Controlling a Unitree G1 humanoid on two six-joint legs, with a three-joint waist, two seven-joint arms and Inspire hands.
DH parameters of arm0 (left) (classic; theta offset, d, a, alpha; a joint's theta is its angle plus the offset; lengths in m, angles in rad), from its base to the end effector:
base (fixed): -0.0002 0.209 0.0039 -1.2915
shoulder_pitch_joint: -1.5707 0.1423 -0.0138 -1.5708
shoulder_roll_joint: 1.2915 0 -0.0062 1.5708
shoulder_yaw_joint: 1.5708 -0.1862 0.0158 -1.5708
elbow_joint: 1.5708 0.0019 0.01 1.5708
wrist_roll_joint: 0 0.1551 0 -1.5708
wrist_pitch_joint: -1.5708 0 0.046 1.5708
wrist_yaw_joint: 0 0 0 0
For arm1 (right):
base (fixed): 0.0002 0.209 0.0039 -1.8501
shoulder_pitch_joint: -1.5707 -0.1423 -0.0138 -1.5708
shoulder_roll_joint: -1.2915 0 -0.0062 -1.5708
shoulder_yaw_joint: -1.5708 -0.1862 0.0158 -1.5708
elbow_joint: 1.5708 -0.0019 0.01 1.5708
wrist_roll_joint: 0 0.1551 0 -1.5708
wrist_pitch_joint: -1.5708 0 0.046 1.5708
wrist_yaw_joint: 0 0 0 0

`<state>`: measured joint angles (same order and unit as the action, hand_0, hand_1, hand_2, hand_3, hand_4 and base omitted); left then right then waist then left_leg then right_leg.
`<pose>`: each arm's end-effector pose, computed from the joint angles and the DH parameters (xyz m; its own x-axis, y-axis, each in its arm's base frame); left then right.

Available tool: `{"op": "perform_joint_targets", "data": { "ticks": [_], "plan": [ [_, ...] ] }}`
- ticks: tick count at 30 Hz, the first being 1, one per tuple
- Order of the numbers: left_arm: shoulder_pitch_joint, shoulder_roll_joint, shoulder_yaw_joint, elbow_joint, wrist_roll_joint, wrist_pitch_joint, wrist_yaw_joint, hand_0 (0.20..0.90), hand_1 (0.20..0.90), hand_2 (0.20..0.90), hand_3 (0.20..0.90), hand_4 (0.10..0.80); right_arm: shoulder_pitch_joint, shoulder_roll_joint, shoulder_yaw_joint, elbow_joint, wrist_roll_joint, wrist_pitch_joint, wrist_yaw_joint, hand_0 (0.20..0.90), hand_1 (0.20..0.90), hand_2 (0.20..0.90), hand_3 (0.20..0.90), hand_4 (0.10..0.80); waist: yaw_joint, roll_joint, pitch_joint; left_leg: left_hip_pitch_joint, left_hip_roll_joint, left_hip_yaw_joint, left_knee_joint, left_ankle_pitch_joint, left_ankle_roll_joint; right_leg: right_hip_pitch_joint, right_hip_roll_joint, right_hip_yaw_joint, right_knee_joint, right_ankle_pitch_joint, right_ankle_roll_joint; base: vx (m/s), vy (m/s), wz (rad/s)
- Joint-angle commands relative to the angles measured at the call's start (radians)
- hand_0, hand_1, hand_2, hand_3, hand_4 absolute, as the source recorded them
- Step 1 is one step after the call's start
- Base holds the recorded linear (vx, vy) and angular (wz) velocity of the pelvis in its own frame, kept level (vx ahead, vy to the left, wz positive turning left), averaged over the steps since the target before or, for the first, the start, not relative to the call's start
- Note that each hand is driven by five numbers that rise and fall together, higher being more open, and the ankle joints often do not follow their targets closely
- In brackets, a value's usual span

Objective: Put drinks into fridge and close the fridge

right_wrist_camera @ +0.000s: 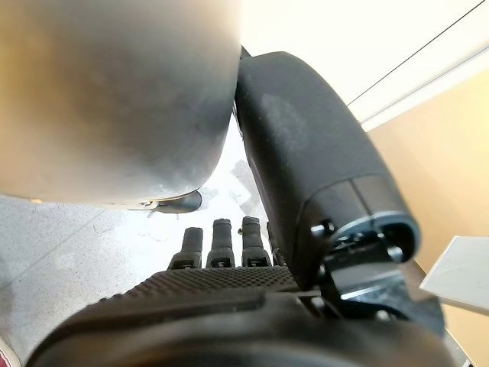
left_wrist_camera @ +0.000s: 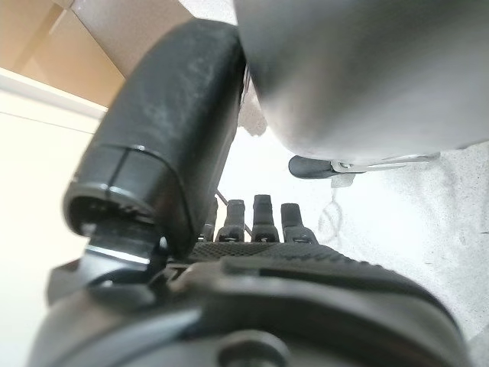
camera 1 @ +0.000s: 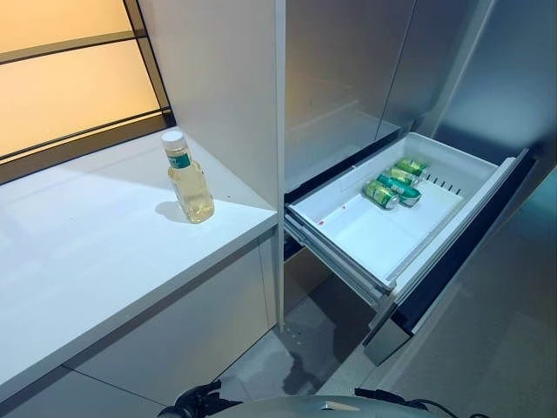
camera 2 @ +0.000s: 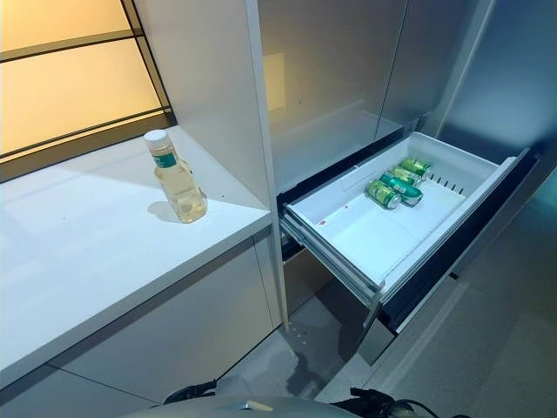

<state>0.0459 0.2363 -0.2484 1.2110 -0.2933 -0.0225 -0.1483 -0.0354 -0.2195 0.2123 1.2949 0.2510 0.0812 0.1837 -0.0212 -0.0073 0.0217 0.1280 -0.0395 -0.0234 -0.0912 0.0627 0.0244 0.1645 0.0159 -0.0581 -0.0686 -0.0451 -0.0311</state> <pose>0.0622 0.2192 -0.1377 0.3209 -0.0091 -0.9471 0.0142 0.9999 -0.0048 0.0742 -0.2186 -0.1380 0.2224 0.0312 -0.9745 -0.0161 0.9995 0.0283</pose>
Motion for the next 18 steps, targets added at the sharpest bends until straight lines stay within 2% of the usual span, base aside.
{"op": "perform_joint_targets", "data": {
  "ticks": [1,7,10,14,18],
  "plan": [
    [-0.067,-0.054,-0.022,0.061,0.014,-0.031,-0.03,0.9,0.9,0.9,0.9,0.8,-0.04,0.018,0.023,0.036,-0.015,-0.019,0.015,0.9,0.9,0.9,0.9,0.8,0.023,0.009,0.011,0.011,-0.024,0.027,0.005,-0.082,0.019,-0.044,-0.012,-0.038,0.017,0.049,0.06,0.0,0.0,0.0],
    [-0.069,-0.052,-0.014,0.06,0.017,-0.045,-0.001,0.9,0.9,0.9,0.9,0.8,-0.041,0.02,0.021,0.038,-0.015,-0.019,0.016,0.9,0.9,0.9,0.9,0.8,0.023,0.008,0.011,0.008,-0.023,0.026,0.006,-0.08,0.018,-0.046,-0.011,-0.038,0.019,0.049,0.06,0.0,0.0,0.0],
    [-0.071,-0.05,0.005,0.056,-0.055,-0.073,-0.016,0.9,0.9,0.9,0.9,0.8,-0.044,0.018,0.02,0.041,-0.015,-0.017,0.017,0.9,0.9,0.9,0.9,0.8,0.023,0.009,0.01,0.009,-0.024,0.025,0.006,-0.081,0.017,-0.045,-0.011,-0.036,0.018,0.048,0.06,0.0,0.0,0.0],
    [-0.08,-0.038,0.001,0.005,-0.041,-0.137,-0.103,0.9,0.9,0.9,0.9,0.8,-0.046,0.008,0.021,0.028,-0.018,-0.004,0.021,0.9,0.9,0.9,0.9,0.8,0.022,0.012,0.016,0.009,-0.023,0.027,0.009,-0.08,0.016,-0.046,-0.011,-0.034,0.021,0.049,0.059,0.0,0.0,0.0],
    [-0.102,0.002,-0.049,-0.138,-0.046,-0.118,-0.247,0.9,0.9,0.9,0.9,0.8,-0.054,-0.019,0.022,0.01,-0.031,0.012,0.035,0.9,0.9,0.9,0.9,0.8,0.02,0.024,0.022,0.008,-0.02,0.03,0.007,-0.078,0.015,-0.051,-0.009,-0.028,0.025,0.049,0.06,0.0,0.0,0.0]
  ]
}}
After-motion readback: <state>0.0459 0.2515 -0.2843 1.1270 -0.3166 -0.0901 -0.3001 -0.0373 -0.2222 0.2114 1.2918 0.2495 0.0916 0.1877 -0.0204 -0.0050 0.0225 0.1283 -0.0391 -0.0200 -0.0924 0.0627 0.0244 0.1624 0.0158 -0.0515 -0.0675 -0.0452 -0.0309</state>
